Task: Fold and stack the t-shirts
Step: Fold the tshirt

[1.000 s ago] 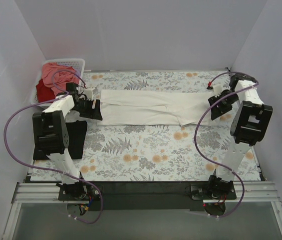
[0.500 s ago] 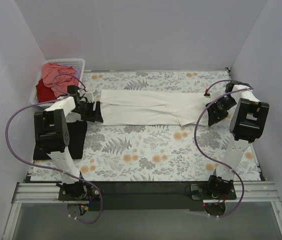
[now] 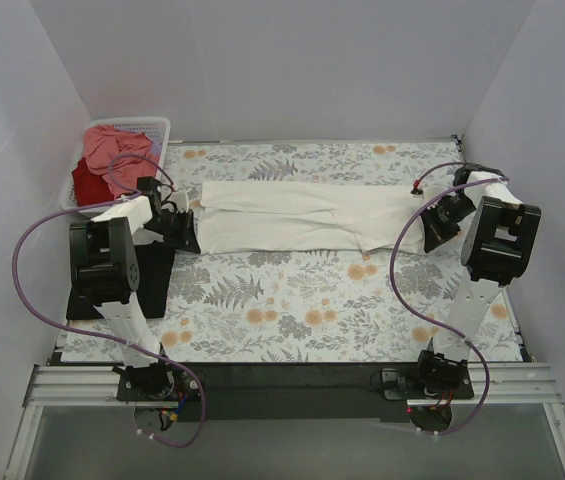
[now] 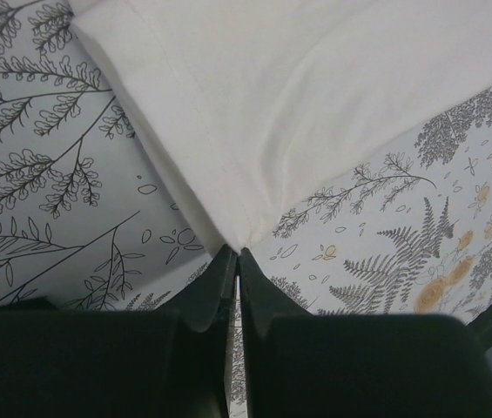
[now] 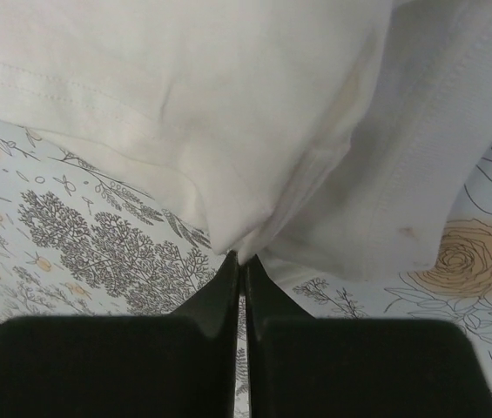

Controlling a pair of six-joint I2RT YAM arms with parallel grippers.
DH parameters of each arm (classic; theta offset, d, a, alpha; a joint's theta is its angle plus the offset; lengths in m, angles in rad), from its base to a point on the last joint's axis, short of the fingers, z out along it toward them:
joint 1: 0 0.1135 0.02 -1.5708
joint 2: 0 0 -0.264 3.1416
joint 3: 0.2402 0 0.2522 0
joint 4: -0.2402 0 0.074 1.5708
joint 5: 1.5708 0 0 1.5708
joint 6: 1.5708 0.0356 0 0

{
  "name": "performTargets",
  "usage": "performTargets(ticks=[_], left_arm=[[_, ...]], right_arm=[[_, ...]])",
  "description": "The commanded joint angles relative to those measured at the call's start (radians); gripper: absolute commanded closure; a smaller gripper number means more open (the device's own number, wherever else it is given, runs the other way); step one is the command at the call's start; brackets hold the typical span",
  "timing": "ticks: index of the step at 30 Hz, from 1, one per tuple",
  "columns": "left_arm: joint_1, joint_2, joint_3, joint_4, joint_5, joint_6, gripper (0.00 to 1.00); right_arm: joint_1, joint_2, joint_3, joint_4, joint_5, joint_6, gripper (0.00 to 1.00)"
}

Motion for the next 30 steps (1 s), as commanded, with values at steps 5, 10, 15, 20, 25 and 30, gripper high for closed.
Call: performTargets(ticks=[5, 10, 15, 20, 25, 30], left_arm=[[0.021, -0.046, 0.050, -0.083, -0.071, 0.072, 1.00], [0.028, -0.062, 0.068, -0.127, -0.091, 0.117, 1.00], [0.031, -0.102, 0.042, -0.155, -0.122, 0.160, 1.00], [0.033, -0.123, -0.028, -0.149, -0.137, 0.184, 1.00], [0.030, -0.105, -0.058, -0.127, -0.096, 0.158, 1.00], [0.031, -0.146, -0.029, -0.129, -0.025, 0.149, 0.65]], right_arm=[[-0.044, -0.072, 0.032, -0.021, 0.070, -0.023, 0.99], [-0.046, -0.118, 0.011, -0.066, 0.087, -0.063, 0.99], [-0.047, -0.153, -0.072, -0.078, 0.156, -0.095, 0.99], [-0.046, -0.170, -0.178, -0.067, 0.131, -0.106, 0.99], [-0.046, -0.166, -0.206, -0.025, 0.107, -0.070, 0.99], [-0.046, -0.208, -0.191, -0.046, 0.080, -0.059, 0.57]])
